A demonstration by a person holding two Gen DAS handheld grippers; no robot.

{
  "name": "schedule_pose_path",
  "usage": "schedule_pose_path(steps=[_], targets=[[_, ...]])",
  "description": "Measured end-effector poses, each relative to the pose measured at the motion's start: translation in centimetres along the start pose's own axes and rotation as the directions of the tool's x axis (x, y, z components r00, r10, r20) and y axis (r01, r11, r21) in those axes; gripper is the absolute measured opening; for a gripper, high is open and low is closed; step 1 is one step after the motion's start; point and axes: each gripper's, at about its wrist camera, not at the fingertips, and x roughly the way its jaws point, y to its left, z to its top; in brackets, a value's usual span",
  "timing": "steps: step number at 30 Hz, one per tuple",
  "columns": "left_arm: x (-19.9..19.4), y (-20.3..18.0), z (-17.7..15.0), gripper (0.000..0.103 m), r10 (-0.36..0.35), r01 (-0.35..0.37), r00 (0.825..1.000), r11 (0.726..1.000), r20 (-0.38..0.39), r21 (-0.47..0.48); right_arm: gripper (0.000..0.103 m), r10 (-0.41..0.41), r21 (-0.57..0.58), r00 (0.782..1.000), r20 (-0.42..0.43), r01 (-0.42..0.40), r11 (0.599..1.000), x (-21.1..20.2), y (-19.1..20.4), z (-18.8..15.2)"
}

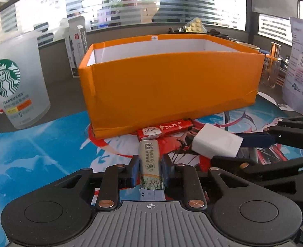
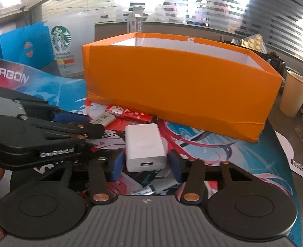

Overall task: Organize rigid objects
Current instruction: 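Lift and carry the charger and small box over the orange box with both tools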

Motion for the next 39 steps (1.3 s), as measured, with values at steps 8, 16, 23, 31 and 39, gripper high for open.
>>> schedule_pose_path(steps=[8,16,23,31,39], targets=[[-0.7,1.3,-0.6,0.021,0.015,-0.015,1.000,1.000,-0.006,-0.005,0.050,-0.003,-0.009,1.000,0.006,0.003,1.000,0.8,0.3,0.3],[-1.3,2.4,-0.8,0.021,-0.003,0.002,0.999,0.998,-0.031,-0.057,0.036,-0.037,-0.018,0.999,0.008,0.037,0.999,0.7,1.4,0.5],[-2.2,3.3,-0.8,0.020,-0.033,0.030,0.999,0.994,-0.024,-0.101,0.036,-0.049,-0.024,0.998,0.027,0.050,0.998,-0.2,1.9,1.1],[-3.8,3.7,0.1,0.020,-0.028,0.029,1.000,0.994,0.011,-0.107,0.036,-0.059,-0.035,0.997,0.057,0.061,0.997,-1.4,2.6,2.0],[-4.4,4.2,0.7,0.020,-0.011,0.013,1.000,0.992,0.022,-0.126,0.036,-0.057,-0.044,0.994,0.089,0.061,0.997,-2.3,3.1,2.6]])
